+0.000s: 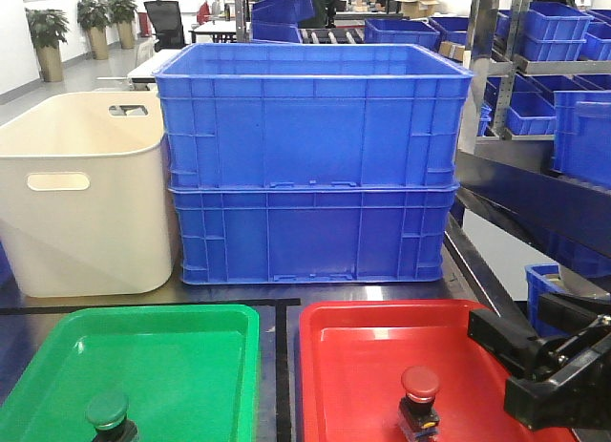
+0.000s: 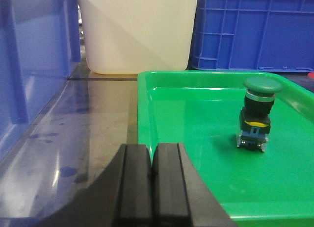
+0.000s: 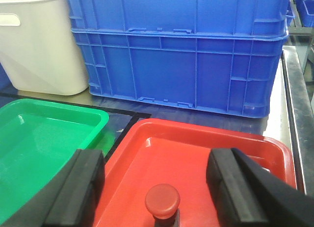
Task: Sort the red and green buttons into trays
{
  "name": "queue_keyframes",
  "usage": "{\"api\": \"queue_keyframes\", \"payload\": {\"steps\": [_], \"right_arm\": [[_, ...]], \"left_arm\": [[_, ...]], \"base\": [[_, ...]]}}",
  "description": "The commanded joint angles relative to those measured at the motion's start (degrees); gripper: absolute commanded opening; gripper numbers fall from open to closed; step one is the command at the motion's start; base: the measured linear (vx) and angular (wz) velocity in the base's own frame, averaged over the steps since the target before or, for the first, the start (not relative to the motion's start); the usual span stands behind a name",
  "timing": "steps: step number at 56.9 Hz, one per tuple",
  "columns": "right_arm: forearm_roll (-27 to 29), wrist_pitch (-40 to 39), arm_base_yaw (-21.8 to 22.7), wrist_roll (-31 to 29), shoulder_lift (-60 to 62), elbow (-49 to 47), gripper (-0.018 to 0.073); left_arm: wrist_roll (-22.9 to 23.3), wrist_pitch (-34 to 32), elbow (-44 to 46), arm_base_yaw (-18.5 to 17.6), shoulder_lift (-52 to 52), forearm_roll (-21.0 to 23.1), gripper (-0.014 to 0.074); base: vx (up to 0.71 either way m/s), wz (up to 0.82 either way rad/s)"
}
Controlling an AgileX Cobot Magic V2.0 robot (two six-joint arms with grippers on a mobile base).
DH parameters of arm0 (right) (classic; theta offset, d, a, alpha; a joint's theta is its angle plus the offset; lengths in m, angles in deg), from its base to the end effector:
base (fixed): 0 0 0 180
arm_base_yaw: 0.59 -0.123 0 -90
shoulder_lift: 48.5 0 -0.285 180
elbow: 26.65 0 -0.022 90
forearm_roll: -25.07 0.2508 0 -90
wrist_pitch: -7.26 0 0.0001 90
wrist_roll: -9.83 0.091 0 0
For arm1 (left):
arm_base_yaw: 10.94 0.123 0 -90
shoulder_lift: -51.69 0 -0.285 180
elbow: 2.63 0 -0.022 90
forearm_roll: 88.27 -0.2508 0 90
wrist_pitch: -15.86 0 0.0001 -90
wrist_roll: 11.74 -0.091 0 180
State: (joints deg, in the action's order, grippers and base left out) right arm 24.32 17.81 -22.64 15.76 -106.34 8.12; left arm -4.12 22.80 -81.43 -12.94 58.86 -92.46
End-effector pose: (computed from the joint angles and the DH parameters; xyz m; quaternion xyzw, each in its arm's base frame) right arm 0.1747 0.0705 0.3540 -0.1141 0.7751 0.1454 0.6042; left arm 0.0567 -0.0012 0.1935 -0.0123 0.7246 -0.0296 0.6884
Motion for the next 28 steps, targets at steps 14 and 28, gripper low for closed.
{"api": "queue_keyframes", "payload": {"steps": [14,28], "right_arm": [[-0.06,-4.72,0.08,-0.39,0.45,-1.87,0.0489],[-0.06,-4.72,0.08,-0.39,0.45,-1.87,0.0489]], "left_arm": [[-0.06,-4.90,1.22,0.05,-0.82,0.59,-0.0007],[-0.06,-4.91,1.22,0.05,-0.82,0.59,-0.0006]], "base": [[0.00,0.00],[0.00,0.00]]}}
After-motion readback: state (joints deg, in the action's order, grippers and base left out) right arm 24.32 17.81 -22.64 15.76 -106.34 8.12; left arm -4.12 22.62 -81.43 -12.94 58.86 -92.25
